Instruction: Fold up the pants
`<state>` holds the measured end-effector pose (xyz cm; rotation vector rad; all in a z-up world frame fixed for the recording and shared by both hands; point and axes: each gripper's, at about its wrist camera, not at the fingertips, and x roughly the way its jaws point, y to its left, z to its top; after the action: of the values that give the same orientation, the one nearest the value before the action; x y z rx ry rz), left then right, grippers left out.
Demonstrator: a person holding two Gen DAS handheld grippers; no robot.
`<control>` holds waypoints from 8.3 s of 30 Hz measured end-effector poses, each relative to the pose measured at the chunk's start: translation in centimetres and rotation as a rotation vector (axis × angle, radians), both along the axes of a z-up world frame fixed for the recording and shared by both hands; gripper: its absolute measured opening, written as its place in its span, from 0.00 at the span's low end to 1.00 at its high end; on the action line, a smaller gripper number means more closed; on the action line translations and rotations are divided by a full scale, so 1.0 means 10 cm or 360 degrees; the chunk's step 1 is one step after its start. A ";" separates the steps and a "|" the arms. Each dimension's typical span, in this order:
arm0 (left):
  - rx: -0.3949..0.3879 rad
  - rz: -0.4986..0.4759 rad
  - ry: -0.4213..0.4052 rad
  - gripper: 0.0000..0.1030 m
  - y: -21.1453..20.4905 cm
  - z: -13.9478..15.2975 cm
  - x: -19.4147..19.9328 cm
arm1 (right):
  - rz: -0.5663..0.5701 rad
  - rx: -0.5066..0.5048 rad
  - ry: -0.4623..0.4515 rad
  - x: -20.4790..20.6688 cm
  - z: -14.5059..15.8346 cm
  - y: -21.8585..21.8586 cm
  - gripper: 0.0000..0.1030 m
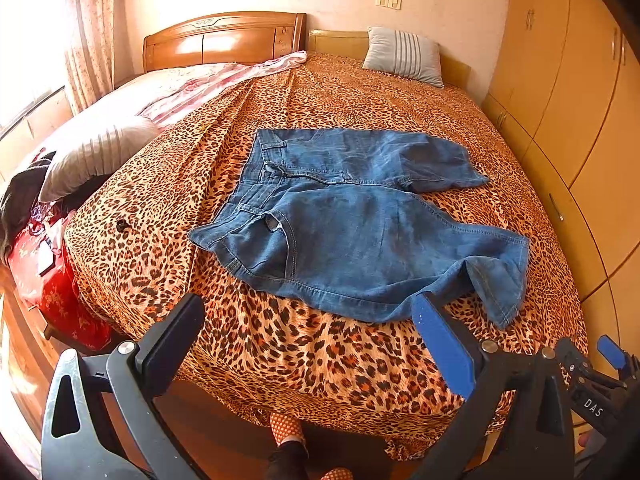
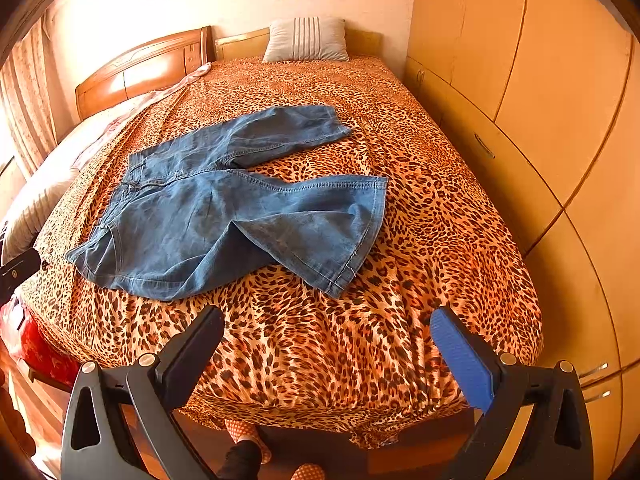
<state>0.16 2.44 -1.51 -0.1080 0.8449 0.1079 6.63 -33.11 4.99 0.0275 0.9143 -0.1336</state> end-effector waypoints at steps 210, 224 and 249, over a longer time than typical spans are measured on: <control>0.0692 -0.0071 0.0461 0.21 -0.49 0.48 3.41 | 0.0001 0.0420 0.0206 5.17 -0.38 -1.03 0.15; 0.0436 0.0041 0.0419 0.19 -0.12 0.23 1.99 | -0.0234 0.0588 0.0187 2.92 -0.41 -1.51 0.16; -0.0903 0.0409 0.1010 0.54 0.32 -0.64 1.47 | -0.0644 0.1196 0.0521 2.19 -0.84 -1.64 0.64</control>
<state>14.90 5.62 -7.92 -0.7466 1.4778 0.1438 28.54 -49.53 -3.41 0.9134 1.2354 -0.1658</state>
